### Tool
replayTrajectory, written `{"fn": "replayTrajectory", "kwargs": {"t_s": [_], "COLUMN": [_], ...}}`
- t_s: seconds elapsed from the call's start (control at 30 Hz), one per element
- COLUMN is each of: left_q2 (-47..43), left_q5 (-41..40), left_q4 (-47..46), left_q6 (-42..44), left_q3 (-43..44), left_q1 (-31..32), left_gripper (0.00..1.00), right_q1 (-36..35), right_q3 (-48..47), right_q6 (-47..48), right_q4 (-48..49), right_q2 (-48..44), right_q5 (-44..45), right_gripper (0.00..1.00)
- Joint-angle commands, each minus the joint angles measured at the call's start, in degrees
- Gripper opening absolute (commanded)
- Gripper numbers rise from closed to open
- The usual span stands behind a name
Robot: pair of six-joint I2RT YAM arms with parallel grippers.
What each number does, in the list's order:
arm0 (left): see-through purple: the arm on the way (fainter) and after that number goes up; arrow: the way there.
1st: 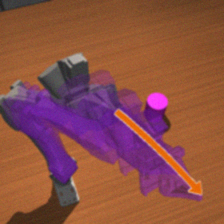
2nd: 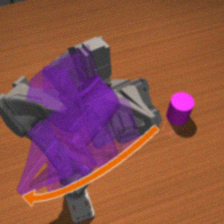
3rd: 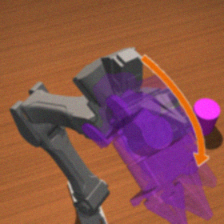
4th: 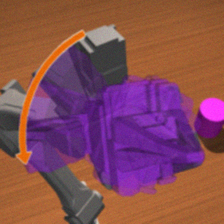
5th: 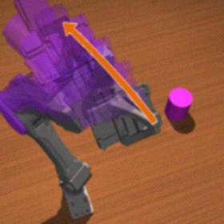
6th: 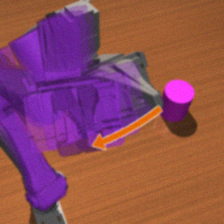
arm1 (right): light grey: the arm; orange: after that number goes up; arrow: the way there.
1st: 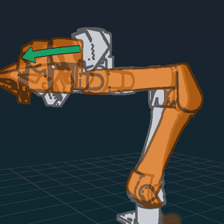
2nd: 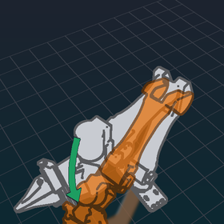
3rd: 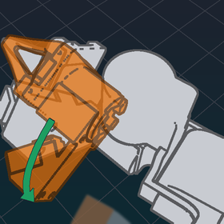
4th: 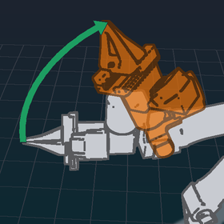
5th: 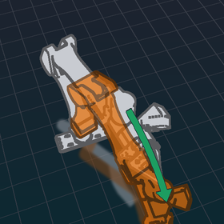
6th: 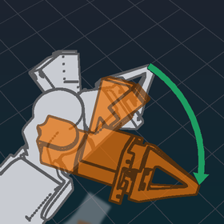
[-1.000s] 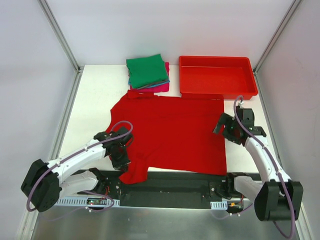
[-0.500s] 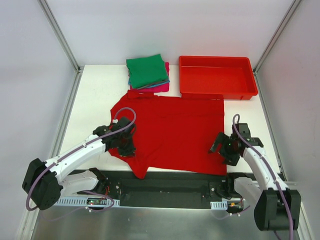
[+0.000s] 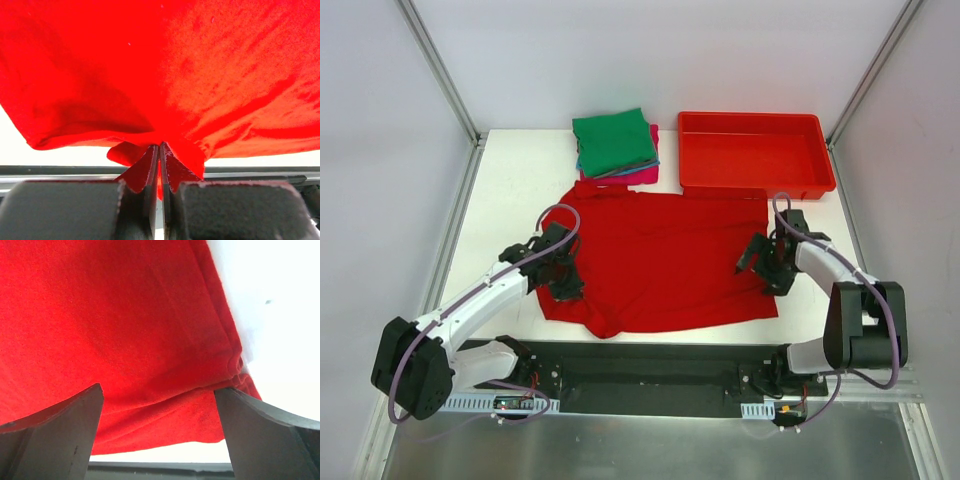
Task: Fold and stack the t-shirts
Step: Grap the side of the flattened tshirt closest away from the robot with both arms
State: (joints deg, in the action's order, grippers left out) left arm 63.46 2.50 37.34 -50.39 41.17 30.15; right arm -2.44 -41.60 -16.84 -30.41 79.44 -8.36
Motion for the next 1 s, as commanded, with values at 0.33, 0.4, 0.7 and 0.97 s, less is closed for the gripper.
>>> {"fn": "replayTrajectory", "kwargs": {"t_s": [0.33, 0.4, 0.7, 0.97], "left_q2": [2.19, 2.72, 2.20, 0.70], "left_q5": [3.47, 3.39, 3.21, 3.21], "left_q4": [-2.80, -2.98, -3.94, -4.21], "left_q6": [4.77, 5.21, 5.57, 5.30], "left_q3": [1.28, 1.46, 0.41, -0.65], "left_q1": [-0.71, -0.71, -0.62, -0.62], "left_gripper": [0.00, 0.00, 0.00, 0.00], "right_q1": [0.50, 1.03, 2.26, 2.26], "right_q3": [4.25, 4.86, 12.51, 14.97], "right_q6": [4.01, 2.44, -6.45, -6.54], "right_q4": [-12.11, -15.10, -17.75, -12.13], "right_q2": [-19.22, -21.51, -26.53, -24.60], "right_q5": [8.00, 11.34, 11.17, 12.84], "right_gripper": [0.97, 0.96, 0.82, 0.68]}}
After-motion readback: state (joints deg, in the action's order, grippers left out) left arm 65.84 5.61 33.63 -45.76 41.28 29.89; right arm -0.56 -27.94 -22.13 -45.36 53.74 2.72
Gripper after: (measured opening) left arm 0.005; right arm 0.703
